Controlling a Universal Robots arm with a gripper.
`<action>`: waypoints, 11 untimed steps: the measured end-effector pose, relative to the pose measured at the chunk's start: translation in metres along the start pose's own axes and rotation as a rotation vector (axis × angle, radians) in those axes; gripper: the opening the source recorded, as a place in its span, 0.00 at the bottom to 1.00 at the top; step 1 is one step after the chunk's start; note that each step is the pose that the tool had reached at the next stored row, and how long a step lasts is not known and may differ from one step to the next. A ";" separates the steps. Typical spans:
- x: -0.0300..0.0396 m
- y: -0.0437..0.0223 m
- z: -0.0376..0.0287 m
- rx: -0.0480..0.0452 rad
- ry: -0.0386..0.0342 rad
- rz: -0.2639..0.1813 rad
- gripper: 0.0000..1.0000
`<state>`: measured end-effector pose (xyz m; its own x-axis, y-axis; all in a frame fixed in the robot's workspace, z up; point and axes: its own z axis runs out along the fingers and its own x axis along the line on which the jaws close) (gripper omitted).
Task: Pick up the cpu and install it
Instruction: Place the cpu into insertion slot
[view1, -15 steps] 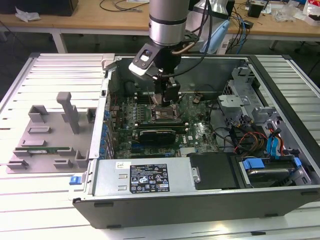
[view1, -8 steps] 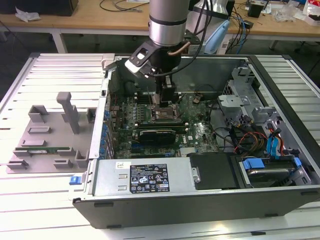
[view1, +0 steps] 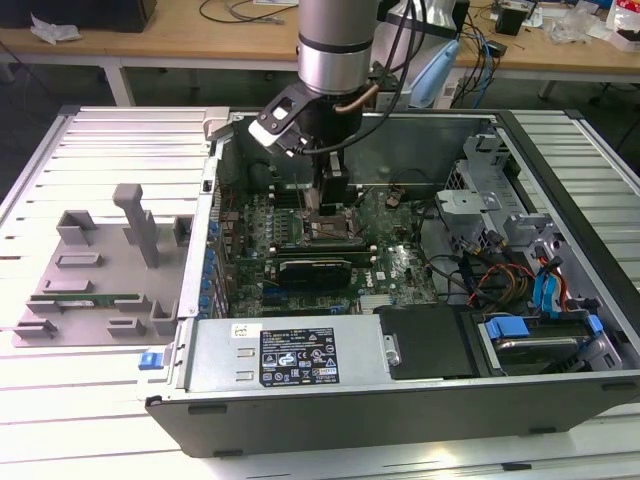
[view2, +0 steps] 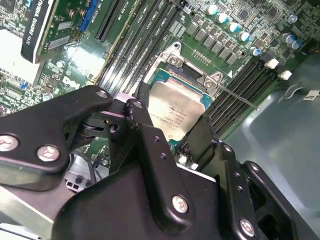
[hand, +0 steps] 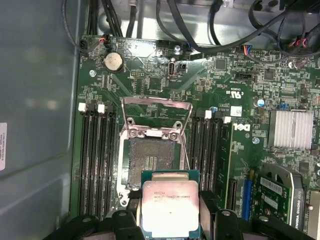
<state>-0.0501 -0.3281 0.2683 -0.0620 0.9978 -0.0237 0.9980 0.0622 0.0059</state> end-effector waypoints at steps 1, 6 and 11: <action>0.0000 0.0001 0.0024 -0.0038 -0.0002 0.001 0.55; 0.0002 -0.0001 0.0151 -0.0118 -0.0018 0.004 0.55; 0.0003 -0.0001 0.0196 -0.0146 -0.0037 0.004 0.55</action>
<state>-0.0500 -0.3282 0.2487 -0.0577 0.9980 -0.0273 0.9981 0.0583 0.0206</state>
